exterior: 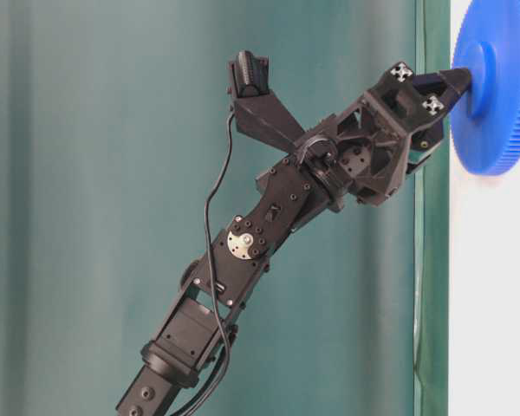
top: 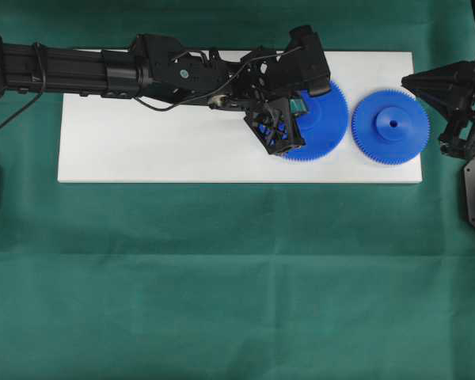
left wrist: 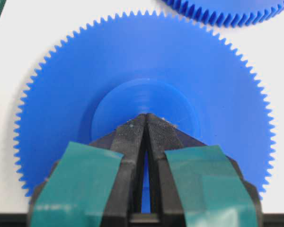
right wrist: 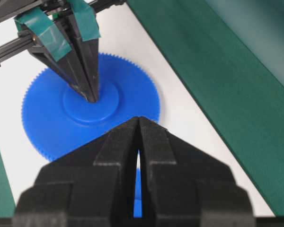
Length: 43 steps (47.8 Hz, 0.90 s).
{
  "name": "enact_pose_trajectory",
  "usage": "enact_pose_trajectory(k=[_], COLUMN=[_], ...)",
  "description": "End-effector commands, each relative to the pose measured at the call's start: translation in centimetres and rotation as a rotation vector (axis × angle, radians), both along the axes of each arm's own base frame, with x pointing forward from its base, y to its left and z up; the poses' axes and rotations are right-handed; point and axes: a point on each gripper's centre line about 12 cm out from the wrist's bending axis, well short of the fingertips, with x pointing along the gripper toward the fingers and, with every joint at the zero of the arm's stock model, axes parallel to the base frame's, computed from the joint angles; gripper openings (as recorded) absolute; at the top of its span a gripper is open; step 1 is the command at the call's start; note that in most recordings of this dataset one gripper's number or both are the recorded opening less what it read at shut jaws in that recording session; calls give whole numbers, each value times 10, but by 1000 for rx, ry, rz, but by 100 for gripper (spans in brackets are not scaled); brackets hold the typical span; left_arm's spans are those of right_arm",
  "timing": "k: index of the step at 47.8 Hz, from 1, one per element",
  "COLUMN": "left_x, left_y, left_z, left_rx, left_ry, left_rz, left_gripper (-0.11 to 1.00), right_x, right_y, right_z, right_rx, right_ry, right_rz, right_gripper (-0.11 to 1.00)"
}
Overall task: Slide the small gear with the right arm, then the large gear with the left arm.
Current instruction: 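Slide the large gear back left to its start spot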
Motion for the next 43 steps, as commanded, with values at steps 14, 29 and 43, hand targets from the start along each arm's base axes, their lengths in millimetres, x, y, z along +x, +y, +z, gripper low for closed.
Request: enact_pose_trajectory(k=[14, 29, 43], left_x=[-33, -92, -163], left_y=[-3, -11, -4], left_z=[13, 9, 5], left_rx=[-9, -24, -43], left_ry=[25, 84, 92], left_rz=[11, 26, 108], left_gripper=[0, 0, 0], right_x=[2, 2, 3], right_y=[0, 0, 2], right_z=[4, 3, 3], right_rx=[-7, -4, -4], right_ry=[-13, -19, -24], right_rz=[5, 4, 15], right_gripper=[51, 51, 51])
